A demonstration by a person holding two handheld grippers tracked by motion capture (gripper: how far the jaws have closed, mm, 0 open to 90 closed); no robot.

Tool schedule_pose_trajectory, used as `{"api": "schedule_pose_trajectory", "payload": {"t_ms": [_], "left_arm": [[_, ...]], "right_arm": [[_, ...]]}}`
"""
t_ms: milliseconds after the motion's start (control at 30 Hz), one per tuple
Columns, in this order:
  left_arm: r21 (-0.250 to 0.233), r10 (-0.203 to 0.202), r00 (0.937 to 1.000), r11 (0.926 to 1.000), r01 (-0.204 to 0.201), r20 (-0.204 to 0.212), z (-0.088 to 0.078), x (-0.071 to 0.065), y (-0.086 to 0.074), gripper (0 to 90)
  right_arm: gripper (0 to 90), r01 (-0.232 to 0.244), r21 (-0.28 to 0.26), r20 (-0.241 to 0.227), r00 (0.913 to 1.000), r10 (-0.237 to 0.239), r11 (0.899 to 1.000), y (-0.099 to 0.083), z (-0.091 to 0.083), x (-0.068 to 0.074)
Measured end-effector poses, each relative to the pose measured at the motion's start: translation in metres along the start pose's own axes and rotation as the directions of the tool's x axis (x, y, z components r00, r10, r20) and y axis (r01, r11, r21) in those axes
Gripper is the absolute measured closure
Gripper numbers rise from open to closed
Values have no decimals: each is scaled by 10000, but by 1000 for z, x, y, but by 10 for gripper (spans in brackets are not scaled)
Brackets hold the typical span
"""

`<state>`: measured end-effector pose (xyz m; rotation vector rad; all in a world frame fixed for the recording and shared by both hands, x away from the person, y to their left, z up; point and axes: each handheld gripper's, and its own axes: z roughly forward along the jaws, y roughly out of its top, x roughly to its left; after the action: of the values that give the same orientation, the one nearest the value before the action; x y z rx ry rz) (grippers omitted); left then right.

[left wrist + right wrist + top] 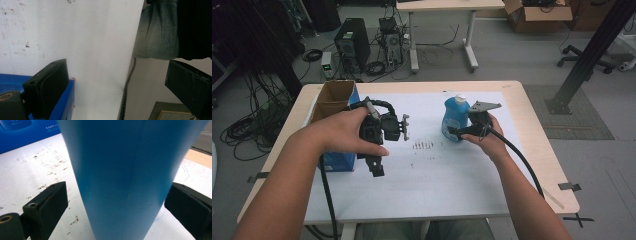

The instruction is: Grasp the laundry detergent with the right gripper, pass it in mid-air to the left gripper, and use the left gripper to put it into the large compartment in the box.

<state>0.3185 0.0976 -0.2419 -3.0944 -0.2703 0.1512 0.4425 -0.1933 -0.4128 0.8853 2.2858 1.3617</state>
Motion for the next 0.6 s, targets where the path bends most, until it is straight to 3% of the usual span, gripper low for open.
{"api": "schedule_pose_trajectory", "payload": {"t_ms": [600], "left_arm": [[-10,-13,10000,10000,13,-5,1,0,1,56]], "right_arm": [[153,-120,-167,67,9999,121,9998,1,1,0]]}}
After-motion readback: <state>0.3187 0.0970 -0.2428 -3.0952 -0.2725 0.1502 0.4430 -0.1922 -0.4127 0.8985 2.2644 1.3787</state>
